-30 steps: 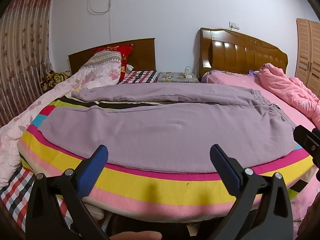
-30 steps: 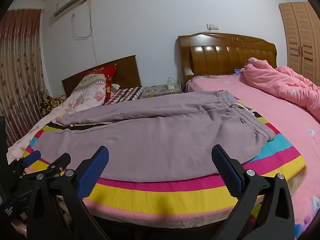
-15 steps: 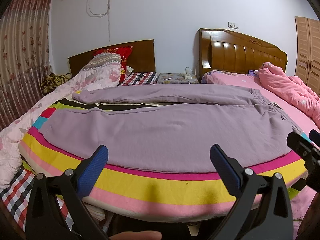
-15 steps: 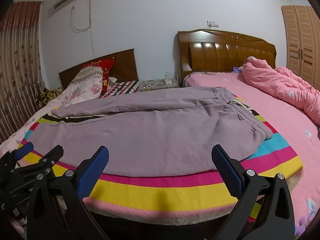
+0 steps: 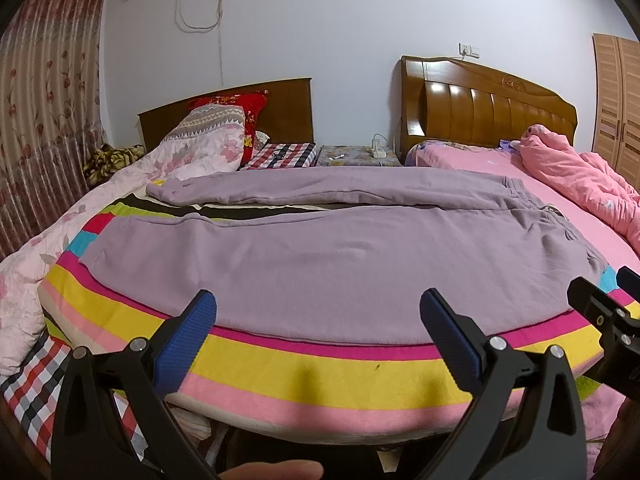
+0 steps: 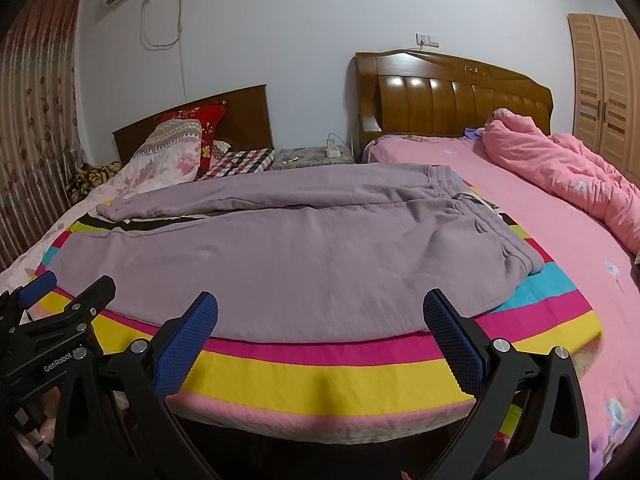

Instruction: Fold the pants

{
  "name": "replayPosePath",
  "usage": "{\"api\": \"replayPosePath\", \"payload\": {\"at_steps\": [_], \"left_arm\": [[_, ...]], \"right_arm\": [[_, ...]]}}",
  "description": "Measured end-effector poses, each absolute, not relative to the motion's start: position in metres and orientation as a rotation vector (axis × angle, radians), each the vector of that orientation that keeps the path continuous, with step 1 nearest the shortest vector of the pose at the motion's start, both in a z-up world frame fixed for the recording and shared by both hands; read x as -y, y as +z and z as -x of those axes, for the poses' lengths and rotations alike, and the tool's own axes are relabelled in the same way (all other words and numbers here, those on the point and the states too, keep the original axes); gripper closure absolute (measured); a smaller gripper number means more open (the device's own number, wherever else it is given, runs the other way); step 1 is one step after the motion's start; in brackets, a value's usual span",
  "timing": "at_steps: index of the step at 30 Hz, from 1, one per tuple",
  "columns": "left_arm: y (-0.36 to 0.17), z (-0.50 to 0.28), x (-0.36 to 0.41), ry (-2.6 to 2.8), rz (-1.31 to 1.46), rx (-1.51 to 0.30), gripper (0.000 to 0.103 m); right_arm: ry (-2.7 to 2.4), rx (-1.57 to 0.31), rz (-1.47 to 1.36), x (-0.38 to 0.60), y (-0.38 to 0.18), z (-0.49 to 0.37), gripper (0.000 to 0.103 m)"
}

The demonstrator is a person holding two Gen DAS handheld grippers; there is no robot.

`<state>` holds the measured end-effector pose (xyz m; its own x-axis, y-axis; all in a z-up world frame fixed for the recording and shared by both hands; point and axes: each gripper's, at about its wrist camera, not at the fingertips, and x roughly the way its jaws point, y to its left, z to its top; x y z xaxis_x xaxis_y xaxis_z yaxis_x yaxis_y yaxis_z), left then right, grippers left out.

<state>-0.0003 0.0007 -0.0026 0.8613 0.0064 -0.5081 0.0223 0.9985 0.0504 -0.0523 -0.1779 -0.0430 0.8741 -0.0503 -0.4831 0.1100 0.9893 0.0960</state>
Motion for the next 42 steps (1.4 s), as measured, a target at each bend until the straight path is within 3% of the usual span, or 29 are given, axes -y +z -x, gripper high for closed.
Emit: {"api": "replayPosePath", "payload": {"at_steps": [42], "left_arm": [[-0.0113, -0.0008, -0.0042, -0.005, -0.054, -0.56, 0.001]], "right_arm": [[-0.078, -0.531, -0.133, 0.1772, -0.0512, 0.0504, 0.004]]}}
